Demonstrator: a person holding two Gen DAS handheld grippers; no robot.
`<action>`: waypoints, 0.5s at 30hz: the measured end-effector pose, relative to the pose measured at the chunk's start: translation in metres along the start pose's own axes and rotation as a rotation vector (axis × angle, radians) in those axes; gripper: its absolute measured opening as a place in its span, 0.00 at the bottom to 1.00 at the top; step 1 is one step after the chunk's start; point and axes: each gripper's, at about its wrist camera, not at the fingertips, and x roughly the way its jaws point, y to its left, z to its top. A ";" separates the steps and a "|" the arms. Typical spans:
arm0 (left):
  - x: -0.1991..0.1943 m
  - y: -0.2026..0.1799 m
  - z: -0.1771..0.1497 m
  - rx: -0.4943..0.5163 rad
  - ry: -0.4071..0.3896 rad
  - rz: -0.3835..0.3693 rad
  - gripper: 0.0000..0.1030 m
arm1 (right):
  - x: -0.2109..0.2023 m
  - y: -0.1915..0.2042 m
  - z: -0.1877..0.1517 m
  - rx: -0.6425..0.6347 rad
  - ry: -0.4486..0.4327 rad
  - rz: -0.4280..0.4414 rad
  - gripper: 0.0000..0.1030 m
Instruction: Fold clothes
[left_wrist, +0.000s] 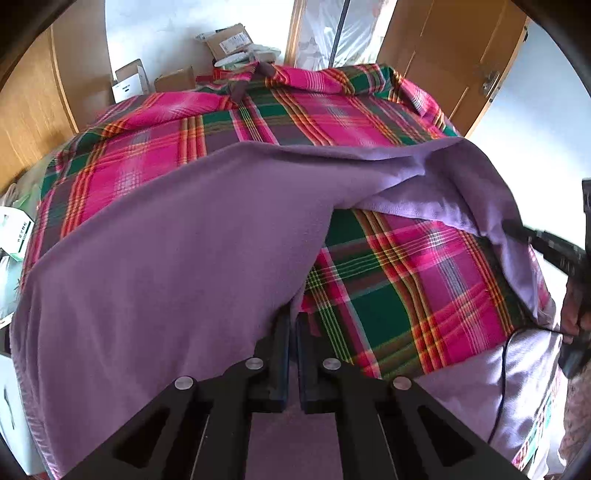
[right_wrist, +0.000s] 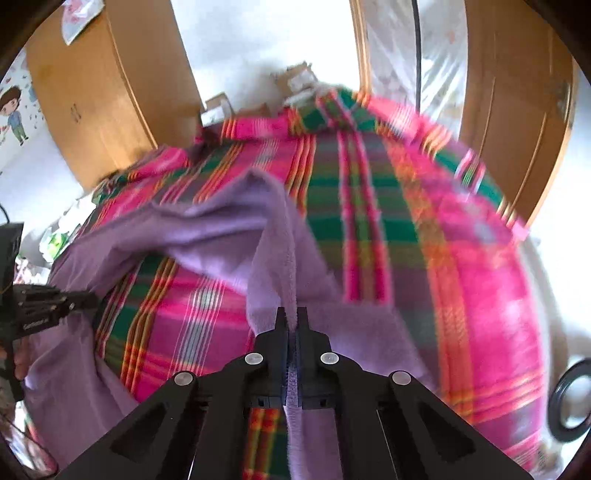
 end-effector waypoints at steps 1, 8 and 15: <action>-0.003 0.001 -0.001 -0.010 -0.006 -0.012 0.03 | -0.003 -0.003 0.007 -0.003 -0.015 -0.022 0.03; -0.010 0.015 -0.003 -0.072 -0.022 -0.073 0.03 | 0.006 -0.027 0.051 -0.038 -0.043 -0.169 0.03; -0.007 0.022 -0.006 -0.109 -0.018 -0.110 0.03 | 0.051 -0.051 0.079 -0.015 -0.012 -0.291 0.03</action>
